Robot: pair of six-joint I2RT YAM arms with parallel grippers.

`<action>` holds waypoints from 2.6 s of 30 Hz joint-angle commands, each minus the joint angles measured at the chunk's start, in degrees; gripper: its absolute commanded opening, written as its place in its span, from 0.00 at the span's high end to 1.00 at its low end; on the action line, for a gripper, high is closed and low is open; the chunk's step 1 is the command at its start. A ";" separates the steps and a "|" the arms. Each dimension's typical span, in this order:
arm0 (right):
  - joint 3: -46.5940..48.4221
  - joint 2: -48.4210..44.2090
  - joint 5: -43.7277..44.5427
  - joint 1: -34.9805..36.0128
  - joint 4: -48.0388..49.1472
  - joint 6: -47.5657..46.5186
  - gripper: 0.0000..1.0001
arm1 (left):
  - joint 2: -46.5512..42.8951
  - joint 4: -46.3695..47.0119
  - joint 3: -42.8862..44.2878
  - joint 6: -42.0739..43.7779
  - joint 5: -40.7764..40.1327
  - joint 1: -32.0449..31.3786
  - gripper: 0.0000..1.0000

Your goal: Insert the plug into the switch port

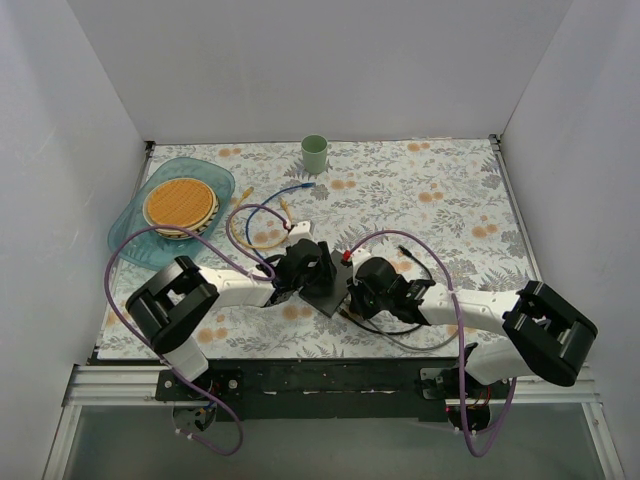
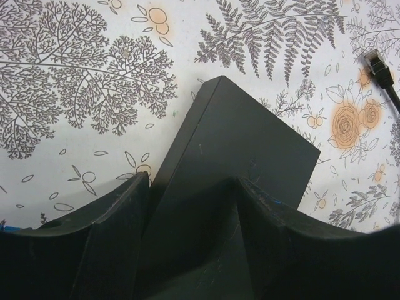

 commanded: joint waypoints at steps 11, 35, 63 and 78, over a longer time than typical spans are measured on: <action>-4.04 -6.38 4.89 -1.97 27.13 3.29 0.88 | -1.62 -20.91 -2.63 -6.94 29.88 -4.75 0.94; -10.90 -16.58 -0.73 -1.97 10.33 0.56 0.56 | -2.58 -31.71 9.23 -0.87 14.06 6.43 0.23; -8.35 -29.85 4.71 -2.50 0.58 6.02 0.18 | 10.76 -41.12 40.16 10.81 -6.25 21.63 0.39; -9.49 -35.30 6.21 -2.85 -2.76 5.66 0.18 | 33.61 -41.47 60.29 13.45 -0.98 29.27 0.50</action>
